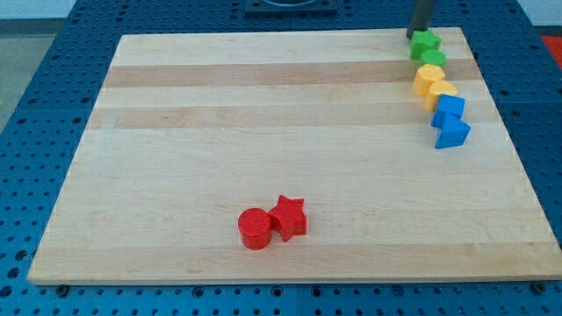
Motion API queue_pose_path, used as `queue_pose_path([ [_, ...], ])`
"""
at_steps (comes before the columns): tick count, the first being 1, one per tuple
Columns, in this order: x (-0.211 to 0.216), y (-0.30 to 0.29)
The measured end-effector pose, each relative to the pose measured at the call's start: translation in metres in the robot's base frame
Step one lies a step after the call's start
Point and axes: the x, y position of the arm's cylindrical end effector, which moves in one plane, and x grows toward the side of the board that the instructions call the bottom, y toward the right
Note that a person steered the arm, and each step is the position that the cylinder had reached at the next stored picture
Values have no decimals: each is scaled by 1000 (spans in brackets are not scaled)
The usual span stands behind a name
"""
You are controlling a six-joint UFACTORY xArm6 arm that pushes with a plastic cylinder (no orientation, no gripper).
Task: Move your arm to the bottom left of the board
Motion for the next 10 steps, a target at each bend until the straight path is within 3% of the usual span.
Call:
queue_pose_path([
  [2,2,-1],
  [3,-8,-36],
  [4,24,-113],
  [6,150,-213],
  [8,222,-355],
  [10,363,-420],
])
